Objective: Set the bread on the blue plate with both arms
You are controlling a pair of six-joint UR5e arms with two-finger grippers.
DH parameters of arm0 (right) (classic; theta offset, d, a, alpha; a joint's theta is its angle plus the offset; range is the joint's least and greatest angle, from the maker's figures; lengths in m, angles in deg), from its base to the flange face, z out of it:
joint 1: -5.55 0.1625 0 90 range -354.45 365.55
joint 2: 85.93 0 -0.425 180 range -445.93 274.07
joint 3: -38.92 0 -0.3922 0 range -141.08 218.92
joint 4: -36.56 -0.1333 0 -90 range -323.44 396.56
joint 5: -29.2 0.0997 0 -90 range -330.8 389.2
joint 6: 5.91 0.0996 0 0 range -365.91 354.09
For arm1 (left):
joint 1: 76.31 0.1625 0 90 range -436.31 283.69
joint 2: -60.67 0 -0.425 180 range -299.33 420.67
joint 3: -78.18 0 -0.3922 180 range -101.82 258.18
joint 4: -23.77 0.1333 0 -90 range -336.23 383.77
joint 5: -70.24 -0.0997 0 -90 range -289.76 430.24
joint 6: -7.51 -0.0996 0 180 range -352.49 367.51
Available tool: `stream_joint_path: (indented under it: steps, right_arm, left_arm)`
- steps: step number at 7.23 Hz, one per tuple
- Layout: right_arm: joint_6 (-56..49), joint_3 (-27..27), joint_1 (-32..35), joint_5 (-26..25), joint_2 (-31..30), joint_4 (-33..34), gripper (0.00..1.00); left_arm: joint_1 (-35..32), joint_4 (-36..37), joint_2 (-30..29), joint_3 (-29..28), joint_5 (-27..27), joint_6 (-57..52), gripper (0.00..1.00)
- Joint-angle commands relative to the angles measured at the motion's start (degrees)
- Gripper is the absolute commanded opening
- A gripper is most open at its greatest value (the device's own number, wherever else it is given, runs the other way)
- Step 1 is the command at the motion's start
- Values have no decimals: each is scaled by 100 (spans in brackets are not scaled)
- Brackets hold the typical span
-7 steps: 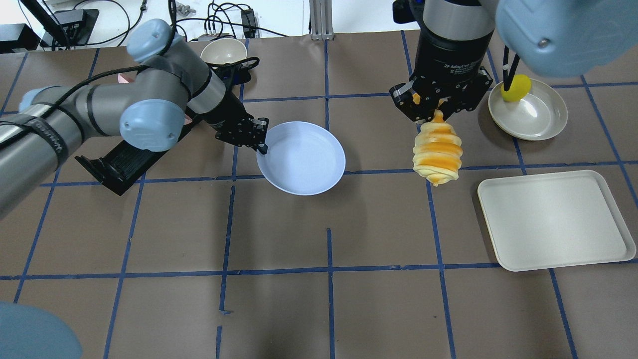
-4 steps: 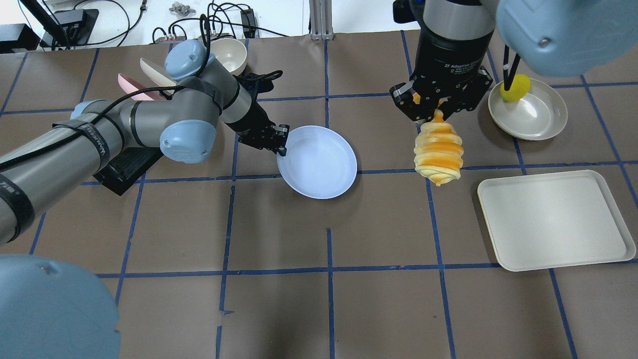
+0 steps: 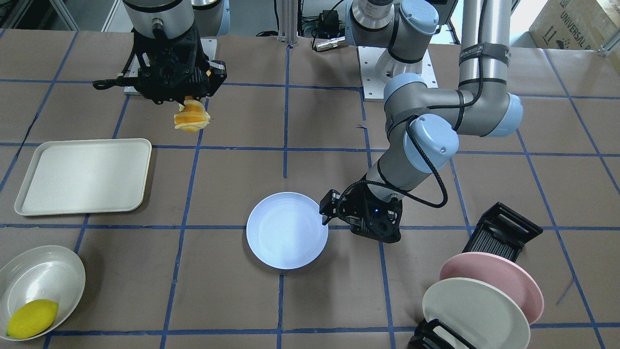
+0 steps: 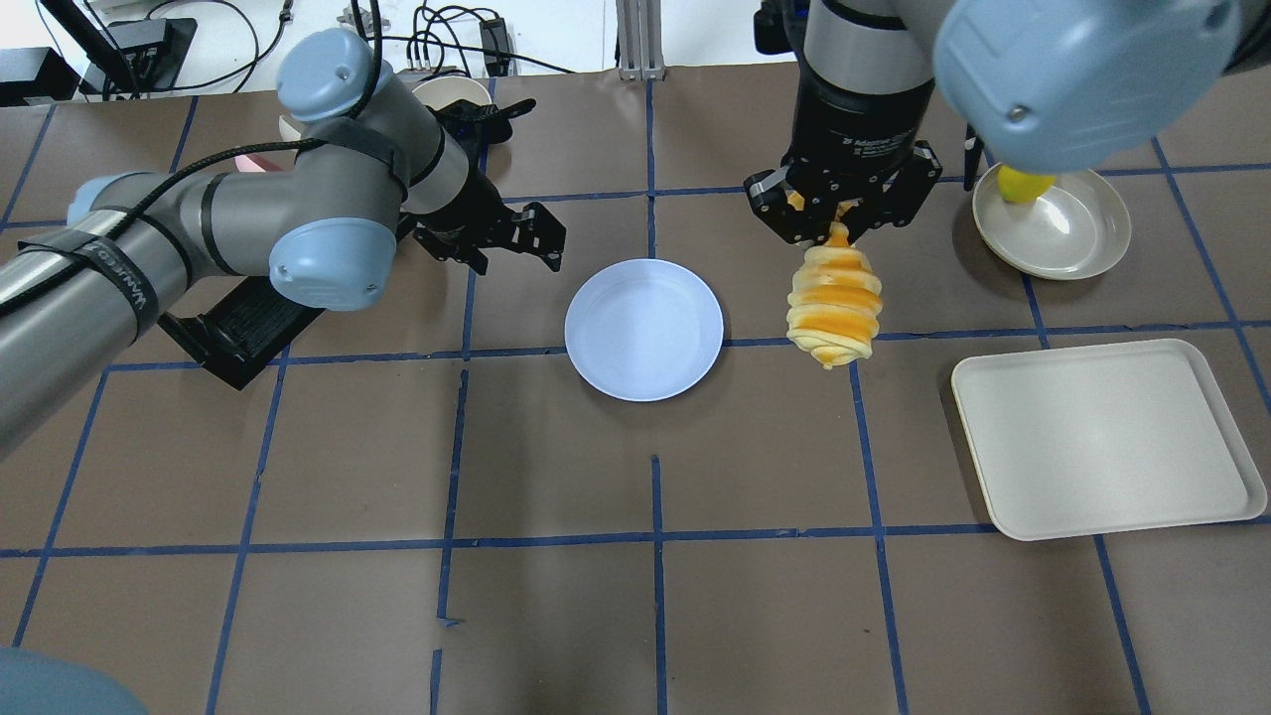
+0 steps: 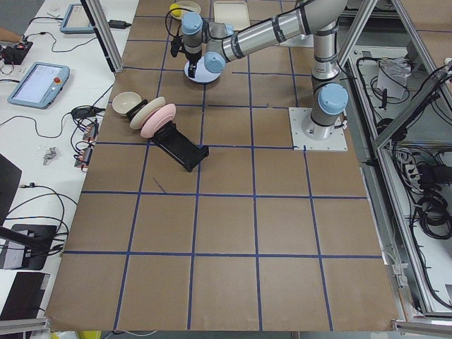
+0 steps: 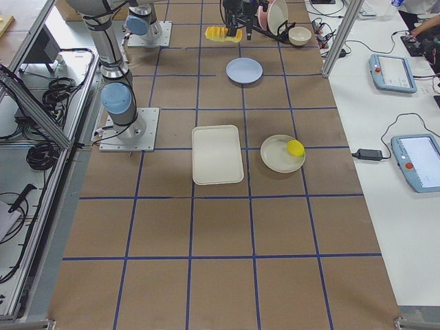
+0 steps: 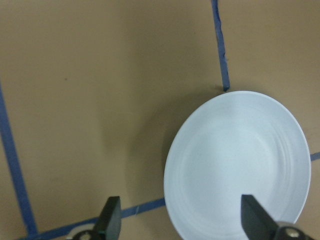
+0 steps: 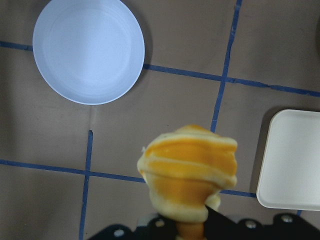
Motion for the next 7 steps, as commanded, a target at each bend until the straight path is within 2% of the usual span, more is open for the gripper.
stream_joint_path:
  steps: [1, 2, 3, 4, 6, 7]
  right_arm:
    - [365, -346, 561, 19, 600, 1262, 3]
    - [663, -575, 859, -33, 1108, 2270, 3]
    - [709, -620, 1062, -60, 1557, 3002, 3]
    - [701, -612, 1073, -43, 1779, 3071, 3]
    - [570, -586, 1012, -25, 2314, 3665, 3]
    - [482, -551, 985, -51, 2474, 3747, 3]
  left_arm:
    - [185, -1175, 572, -292, -709, -48, 100]
    - [308, -1833, 765, -555, -746, -48, 100]
    - [327, -2396, 976, -784, -763, -56, 100]
    - [327, -2802, 1126, -987, -798, -48, 100]
    - [345, -3156, 1110, -1295, -957, -56, 100]
    - [397, -3280, 1127, -1349, -939, -56, 100]
